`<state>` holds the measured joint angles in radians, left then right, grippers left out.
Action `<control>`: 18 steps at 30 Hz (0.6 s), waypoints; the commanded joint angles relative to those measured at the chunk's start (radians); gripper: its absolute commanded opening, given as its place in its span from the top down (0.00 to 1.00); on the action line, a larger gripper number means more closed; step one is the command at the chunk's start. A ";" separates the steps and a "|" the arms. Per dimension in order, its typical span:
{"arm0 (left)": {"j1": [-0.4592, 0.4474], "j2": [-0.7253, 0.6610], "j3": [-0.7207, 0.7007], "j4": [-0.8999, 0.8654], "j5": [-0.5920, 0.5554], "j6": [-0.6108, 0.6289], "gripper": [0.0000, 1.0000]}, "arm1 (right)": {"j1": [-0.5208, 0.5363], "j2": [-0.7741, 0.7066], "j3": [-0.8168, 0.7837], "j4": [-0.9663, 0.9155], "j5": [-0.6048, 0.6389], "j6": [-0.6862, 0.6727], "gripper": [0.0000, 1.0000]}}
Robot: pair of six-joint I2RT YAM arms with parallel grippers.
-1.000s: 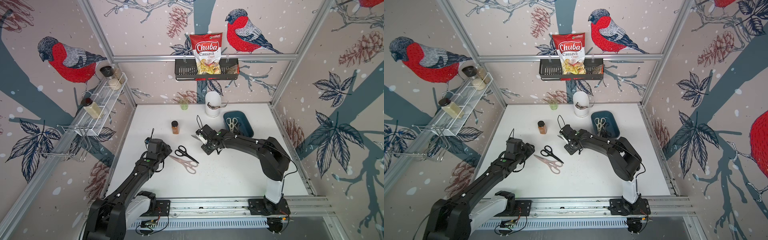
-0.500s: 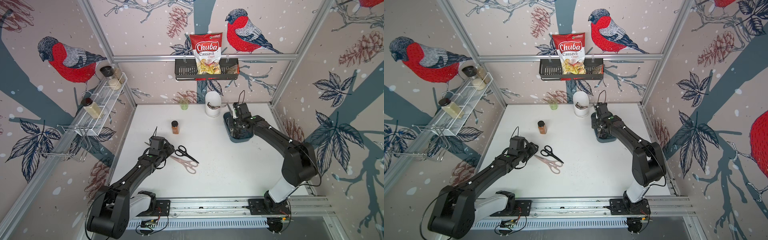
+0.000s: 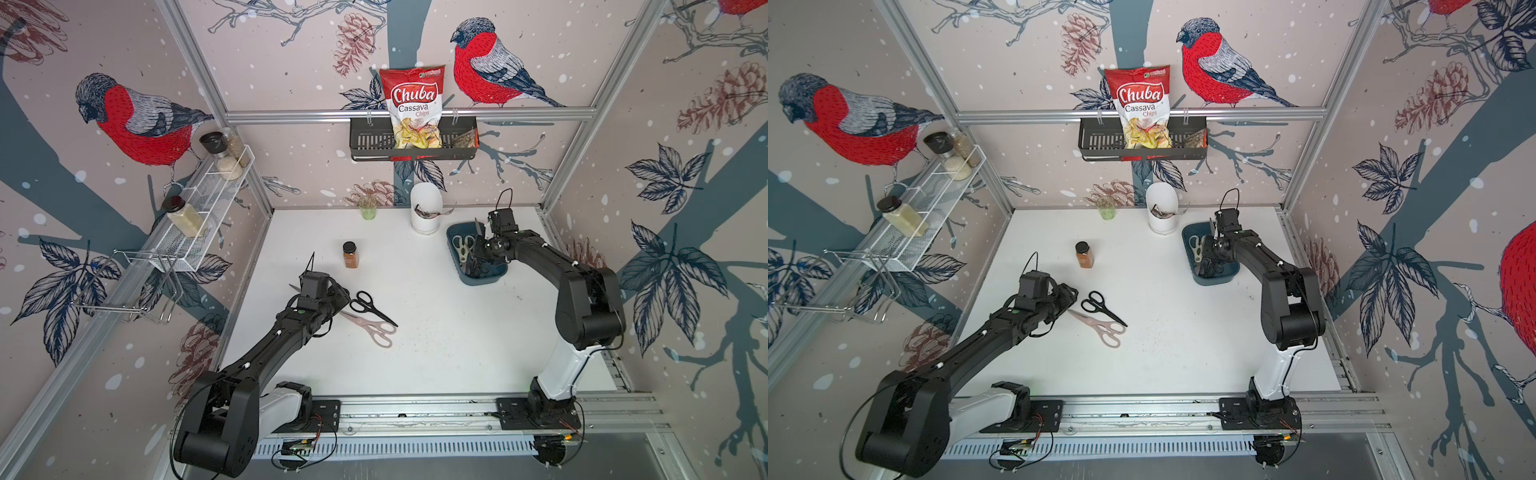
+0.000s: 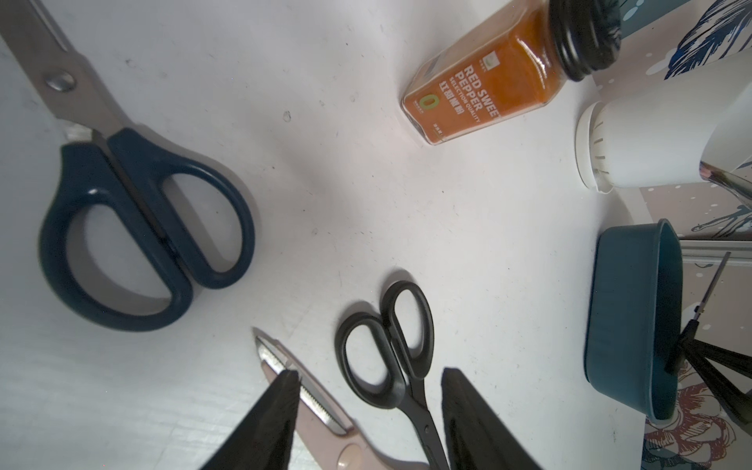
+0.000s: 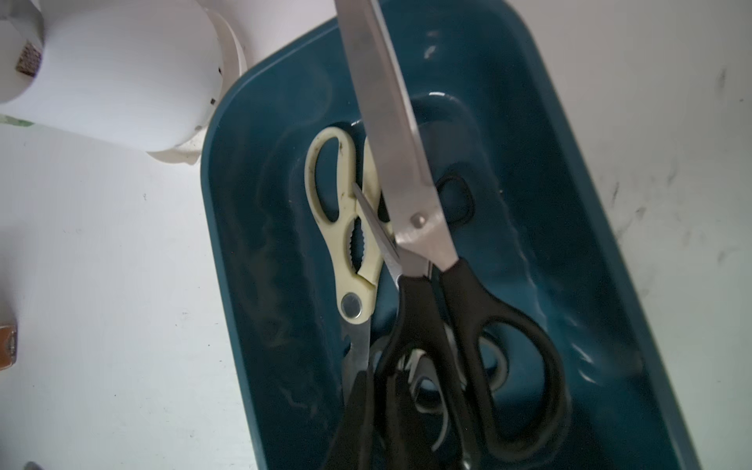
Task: Put the scissors into the storage box
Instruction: Place the scissors in the storage box.
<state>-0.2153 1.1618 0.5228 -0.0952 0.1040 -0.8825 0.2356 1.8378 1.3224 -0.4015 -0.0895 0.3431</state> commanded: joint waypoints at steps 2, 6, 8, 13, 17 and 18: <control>0.002 0.009 0.015 0.004 -0.001 0.018 0.40 | 0.021 0.034 -0.005 0.030 0.004 0.007 1.00; 0.002 0.005 0.014 -0.004 -0.009 0.022 0.40 | 0.034 0.066 0.000 0.024 0.021 0.002 0.99; 0.000 0.003 0.011 -0.009 -0.018 0.026 0.40 | 0.037 0.075 0.002 0.021 0.028 -0.001 0.98; 0.001 0.002 0.005 -0.019 -0.025 0.033 0.40 | 0.046 0.080 0.004 0.015 0.050 -0.009 0.88; 0.001 0.004 0.004 -0.025 -0.026 0.043 0.40 | 0.055 0.064 0.014 0.000 0.081 -0.024 0.78; 0.001 0.008 0.008 -0.031 -0.030 0.049 0.40 | 0.058 0.055 0.015 -0.003 0.092 -0.031 0.75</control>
<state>-0.2153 1.1664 0.5293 -0.1188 0.0956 -0.8597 0.2859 1.9133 1.3285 -0.3965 -0.0406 0.3382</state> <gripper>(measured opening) 0.602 0.232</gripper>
